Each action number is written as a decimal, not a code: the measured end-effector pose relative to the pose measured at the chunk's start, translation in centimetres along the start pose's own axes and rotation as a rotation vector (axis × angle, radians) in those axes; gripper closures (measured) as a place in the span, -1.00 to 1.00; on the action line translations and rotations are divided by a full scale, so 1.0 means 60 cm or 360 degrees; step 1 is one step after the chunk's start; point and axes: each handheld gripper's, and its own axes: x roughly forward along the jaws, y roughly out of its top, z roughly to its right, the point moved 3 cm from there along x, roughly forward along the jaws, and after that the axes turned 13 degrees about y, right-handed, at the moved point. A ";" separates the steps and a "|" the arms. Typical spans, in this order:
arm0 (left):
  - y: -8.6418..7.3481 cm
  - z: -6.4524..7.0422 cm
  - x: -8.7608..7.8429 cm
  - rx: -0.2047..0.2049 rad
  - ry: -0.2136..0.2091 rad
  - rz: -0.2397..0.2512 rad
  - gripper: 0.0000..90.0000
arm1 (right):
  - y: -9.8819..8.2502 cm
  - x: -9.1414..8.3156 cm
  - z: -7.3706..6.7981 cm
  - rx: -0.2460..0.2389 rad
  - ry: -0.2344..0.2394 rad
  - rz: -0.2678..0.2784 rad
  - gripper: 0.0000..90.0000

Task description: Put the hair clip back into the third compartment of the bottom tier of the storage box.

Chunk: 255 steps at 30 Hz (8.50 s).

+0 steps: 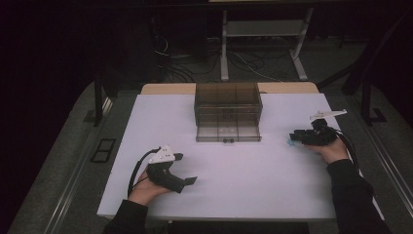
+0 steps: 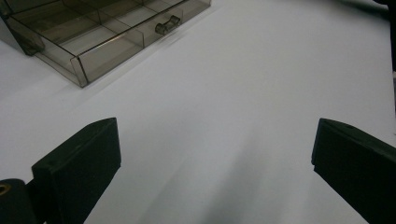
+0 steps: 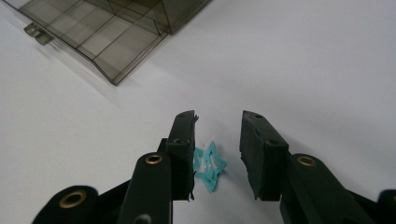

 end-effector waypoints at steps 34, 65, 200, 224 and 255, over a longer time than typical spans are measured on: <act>0.001 -0.001 -0.003 -0.0005 0.0004 0.0007 -0.99 | -0.020 0.021 0.003 -0.0084 0.0012 -0.0115 0.82; 0.000 -0.001 -0.003 -0.0001 0.0000 0.0018 -0.99 | -0.013 0.007 0.000 -0.0038 0.0056 -0.0051 0.94; -0.001 0.005 -0.004 -0.0025 -0.0011 0.0043 -1.00 | 0.130 0.178 -0.123 -0.0220 0.0289 -0.0008 0.94; -0.002 0.005 -0.004 -0.0028 -0.0013 0.0049 -1.00 | 0.117 0.212 -0.114 -0.0223 0.0177 -0.0144 0.93; -0.003 0.004 -0.003 -0.0034 -0.0008 0.0036 -1.00 | 0.127 0.166 -0.132 -0.0214 0.0194 0.0042 0.12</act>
